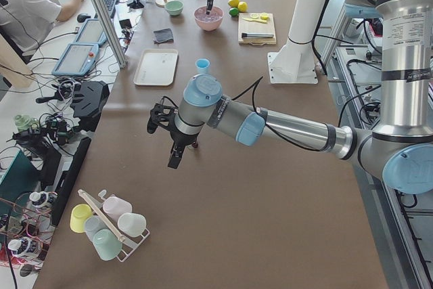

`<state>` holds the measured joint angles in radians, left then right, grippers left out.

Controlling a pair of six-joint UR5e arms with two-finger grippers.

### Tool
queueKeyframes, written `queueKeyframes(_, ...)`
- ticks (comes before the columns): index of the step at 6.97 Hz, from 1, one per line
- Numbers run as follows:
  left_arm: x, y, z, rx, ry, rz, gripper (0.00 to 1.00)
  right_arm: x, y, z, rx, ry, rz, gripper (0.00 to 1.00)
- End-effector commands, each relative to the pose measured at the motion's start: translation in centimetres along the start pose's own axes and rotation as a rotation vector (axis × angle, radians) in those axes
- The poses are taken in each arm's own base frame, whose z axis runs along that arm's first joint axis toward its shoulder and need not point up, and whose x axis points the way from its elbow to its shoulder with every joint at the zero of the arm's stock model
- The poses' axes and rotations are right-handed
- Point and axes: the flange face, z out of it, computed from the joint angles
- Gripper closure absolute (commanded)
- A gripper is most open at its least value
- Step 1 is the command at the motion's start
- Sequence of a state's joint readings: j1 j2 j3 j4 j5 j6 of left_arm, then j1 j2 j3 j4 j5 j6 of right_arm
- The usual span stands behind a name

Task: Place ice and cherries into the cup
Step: 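Carry the ice cube with the right gripper over the light-blue cup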

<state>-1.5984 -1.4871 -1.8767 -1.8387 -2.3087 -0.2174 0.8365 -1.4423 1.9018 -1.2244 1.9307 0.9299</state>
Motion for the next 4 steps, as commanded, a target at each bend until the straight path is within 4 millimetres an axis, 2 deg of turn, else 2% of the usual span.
queueKeyframes(1, 0.1, -0.1, 0.0, 0.002, 0.0, 0.001, 0.02, -5.1, -3.5, -2.8, 0.044, -0.094, -0.014, 1.0)
queueKeyframes(2, 0.1, -0.1, -0.1, 0.002, 0.002, 0.002, 0.02, -10.6, -4.2, -3.8, 0.044, -0.131, -0.05, 1.0)
queueKeyframes(4, 0.1, -0.1, -0.1, 0.002, 0.002, 0.004, 0.02, -21.0, -4.3, -3.6, 0.05, -0.155, -0.117, 1.0)
